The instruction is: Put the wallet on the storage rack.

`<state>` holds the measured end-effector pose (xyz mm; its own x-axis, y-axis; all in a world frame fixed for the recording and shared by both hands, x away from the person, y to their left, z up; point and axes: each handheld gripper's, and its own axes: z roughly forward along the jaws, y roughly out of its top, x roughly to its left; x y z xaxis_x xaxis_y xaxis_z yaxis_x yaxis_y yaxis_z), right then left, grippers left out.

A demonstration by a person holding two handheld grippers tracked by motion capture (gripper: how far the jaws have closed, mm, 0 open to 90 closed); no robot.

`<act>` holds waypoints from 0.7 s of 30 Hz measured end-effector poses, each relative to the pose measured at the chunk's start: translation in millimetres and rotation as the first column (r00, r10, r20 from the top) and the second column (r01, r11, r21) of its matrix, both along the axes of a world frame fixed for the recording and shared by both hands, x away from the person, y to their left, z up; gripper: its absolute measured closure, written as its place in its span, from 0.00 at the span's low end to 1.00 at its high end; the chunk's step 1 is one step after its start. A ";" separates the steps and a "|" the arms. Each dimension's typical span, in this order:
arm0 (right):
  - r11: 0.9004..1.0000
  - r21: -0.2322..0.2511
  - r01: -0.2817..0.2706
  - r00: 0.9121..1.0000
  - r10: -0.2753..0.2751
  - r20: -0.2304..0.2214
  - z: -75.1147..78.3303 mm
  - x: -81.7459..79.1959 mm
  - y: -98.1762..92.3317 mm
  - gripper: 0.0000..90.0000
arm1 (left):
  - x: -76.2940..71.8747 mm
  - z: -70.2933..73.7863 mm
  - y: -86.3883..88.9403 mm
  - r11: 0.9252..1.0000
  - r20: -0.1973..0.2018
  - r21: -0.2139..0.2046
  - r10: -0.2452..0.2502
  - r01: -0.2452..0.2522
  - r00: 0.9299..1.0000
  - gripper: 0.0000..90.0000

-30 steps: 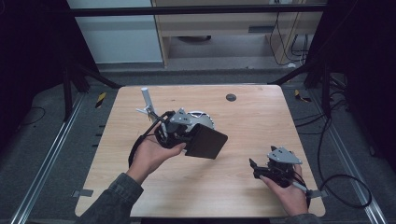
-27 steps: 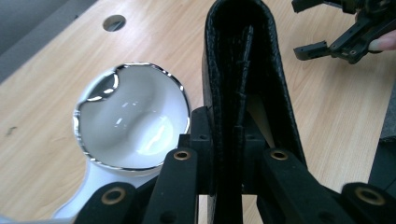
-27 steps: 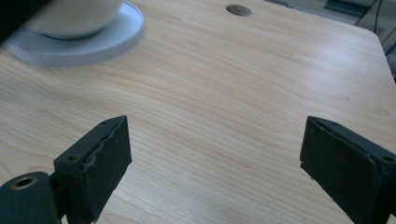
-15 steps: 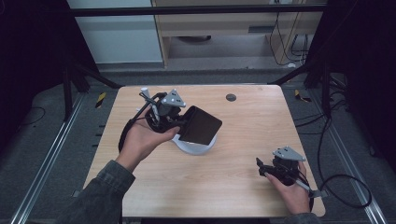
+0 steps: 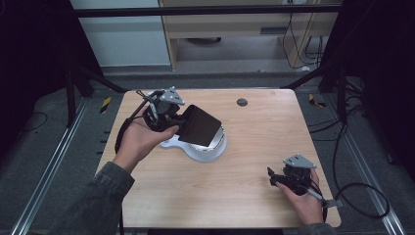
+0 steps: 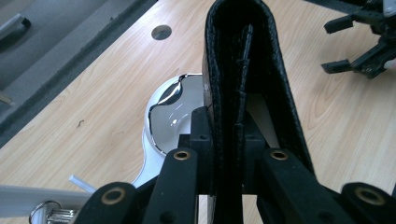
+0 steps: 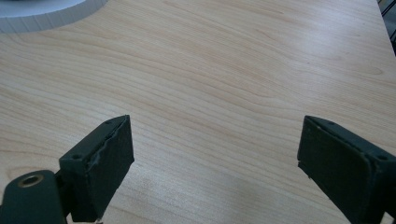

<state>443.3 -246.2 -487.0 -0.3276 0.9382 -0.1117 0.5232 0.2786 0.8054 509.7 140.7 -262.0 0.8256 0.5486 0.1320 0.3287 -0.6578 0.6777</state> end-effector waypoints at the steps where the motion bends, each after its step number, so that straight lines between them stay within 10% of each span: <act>1: 1.000 -0.002 -0.001 1.000 0.001 -0.001 -0.2 0.2 -0.1 0.12 | 2.1 -1.4 -0.9 1.000 -0.001 0.008 0.001 -0.001 1.000 0.90; 21: 1.000 0.003 -0.015 1.000 0.015 -0.016 -1.7 0.4 -0.1 0.12 | 33.9 -30.0 -13.2 1.000 -0.060 0.015 0.015 -0.014 0.998 0.90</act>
